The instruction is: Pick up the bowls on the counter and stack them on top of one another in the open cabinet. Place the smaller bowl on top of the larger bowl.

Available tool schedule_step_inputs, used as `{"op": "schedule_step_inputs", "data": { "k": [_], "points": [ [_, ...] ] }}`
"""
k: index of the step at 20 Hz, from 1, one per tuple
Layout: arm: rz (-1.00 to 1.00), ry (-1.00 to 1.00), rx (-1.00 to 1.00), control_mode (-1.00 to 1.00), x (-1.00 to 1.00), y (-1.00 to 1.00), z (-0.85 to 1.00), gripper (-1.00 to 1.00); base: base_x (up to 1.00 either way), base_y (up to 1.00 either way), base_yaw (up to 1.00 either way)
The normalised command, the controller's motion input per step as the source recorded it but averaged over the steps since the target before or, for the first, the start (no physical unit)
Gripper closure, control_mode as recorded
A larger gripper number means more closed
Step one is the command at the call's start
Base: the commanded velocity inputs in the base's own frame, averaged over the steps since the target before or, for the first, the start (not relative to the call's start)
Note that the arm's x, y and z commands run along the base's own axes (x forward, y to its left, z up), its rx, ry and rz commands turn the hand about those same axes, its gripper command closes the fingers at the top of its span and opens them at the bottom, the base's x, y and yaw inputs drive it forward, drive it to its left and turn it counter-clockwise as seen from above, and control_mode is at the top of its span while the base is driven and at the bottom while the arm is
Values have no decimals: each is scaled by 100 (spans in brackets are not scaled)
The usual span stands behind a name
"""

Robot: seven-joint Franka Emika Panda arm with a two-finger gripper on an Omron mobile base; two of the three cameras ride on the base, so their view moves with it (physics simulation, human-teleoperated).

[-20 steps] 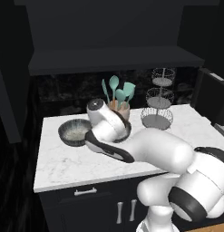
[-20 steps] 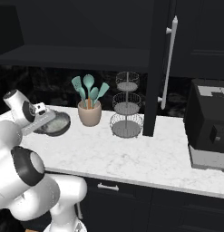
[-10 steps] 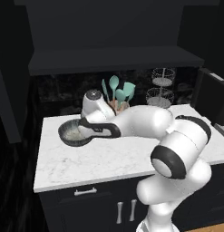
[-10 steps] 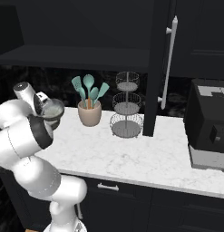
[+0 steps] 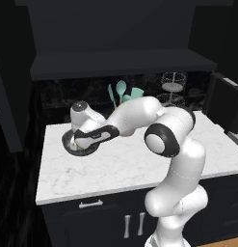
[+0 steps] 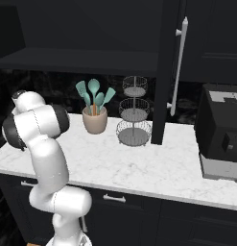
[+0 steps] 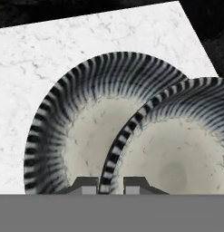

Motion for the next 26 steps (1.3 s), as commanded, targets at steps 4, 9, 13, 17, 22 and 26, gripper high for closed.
{"op": "schedule_step_inputs", "data": {
  "k": [4,9,13,17,22,26],
  "points": [
    [0,0,-8,-100,25,23,-22,100,0,0,0],
    [0,1,0,-100,18,20,-8,100,0,0,0],
    [0,5,5,-100,24,0,-28,100,0,0,0],
    [0,1,1,-100,43,0,-33,100,0,0,0],
    [0,0,1,-100,-1,0,-3,-100,0,0,0],
    [0,0,2,-100,-27,-3,26,-100,0,0,0]
  ]
}}
